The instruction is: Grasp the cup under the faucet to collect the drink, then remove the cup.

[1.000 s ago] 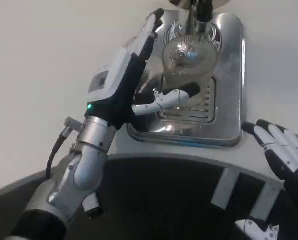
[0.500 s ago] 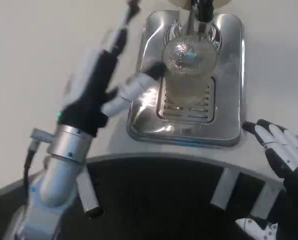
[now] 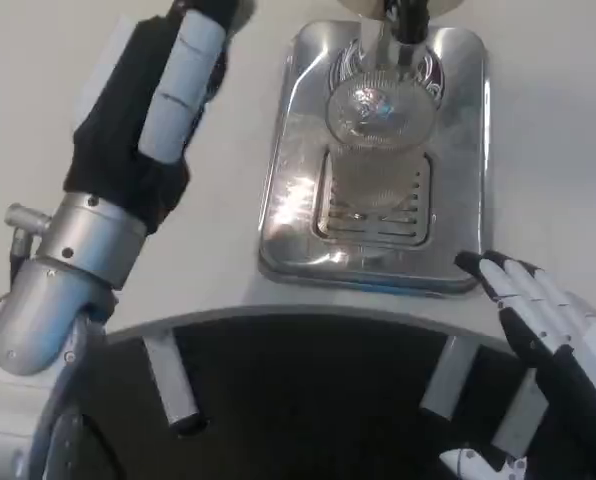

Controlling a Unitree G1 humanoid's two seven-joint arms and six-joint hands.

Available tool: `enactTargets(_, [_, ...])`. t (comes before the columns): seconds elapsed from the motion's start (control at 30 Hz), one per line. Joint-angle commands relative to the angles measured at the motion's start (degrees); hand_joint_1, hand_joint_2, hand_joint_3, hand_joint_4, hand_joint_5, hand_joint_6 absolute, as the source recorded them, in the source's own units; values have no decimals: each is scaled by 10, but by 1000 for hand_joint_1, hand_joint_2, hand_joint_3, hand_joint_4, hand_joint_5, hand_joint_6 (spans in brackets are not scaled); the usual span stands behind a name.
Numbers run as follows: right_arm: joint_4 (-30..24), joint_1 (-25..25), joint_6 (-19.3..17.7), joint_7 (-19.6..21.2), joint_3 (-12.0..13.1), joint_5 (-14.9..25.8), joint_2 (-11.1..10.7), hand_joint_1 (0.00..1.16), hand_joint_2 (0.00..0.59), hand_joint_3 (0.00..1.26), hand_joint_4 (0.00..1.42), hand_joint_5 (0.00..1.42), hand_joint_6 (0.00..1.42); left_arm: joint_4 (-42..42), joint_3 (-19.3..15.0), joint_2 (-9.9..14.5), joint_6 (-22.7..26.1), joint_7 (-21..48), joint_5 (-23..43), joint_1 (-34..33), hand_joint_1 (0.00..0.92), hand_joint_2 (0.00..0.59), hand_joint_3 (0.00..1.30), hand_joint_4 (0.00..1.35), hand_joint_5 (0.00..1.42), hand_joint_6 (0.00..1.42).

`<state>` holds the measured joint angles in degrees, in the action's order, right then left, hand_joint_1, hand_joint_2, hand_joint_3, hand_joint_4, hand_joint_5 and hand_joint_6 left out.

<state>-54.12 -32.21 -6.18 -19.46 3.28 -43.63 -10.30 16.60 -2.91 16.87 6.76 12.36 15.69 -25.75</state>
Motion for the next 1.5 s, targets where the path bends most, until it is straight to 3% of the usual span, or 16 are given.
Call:
enactTargets(0.03, [6,-18,-9,18,-10,-9,2,578,312,36,0,0,48,37,-18,-19,76,2,73,-19,0,119,0,0,0,0])
enactTargets(0.3, [3,-42,-12,36,-31,-26,7,572,310,29,0,0,46,56,-17,-58,124,-13,115,-45,0,118,0,0,0,0])
enactTargets(0.4, [2,-43,-11,38,-35,-28,7,571,310,27,0,0,41,55,-9,-59,116,-6,101,-53,0,120,0,0,0,0])
enactTargets(0.97, [4,-17,12,29,-19,-14,6,572,322,26,0,0,33,4,48,-84,62,35,30,-96,0,119,0,0,0,0])
enactTargets(1.2, [-5,-3,38,25,-10,0,8,565,325,26,0,0,32,-12,68,-98,58,43,16,-100,0,121,0,0,0,0])
enactTargets(1.5, [-6,-5,45,33,7,7,7,556,326,26,0,0,31,-10,88,-106,56,50,1,-94,0,128,0,0,0,0])
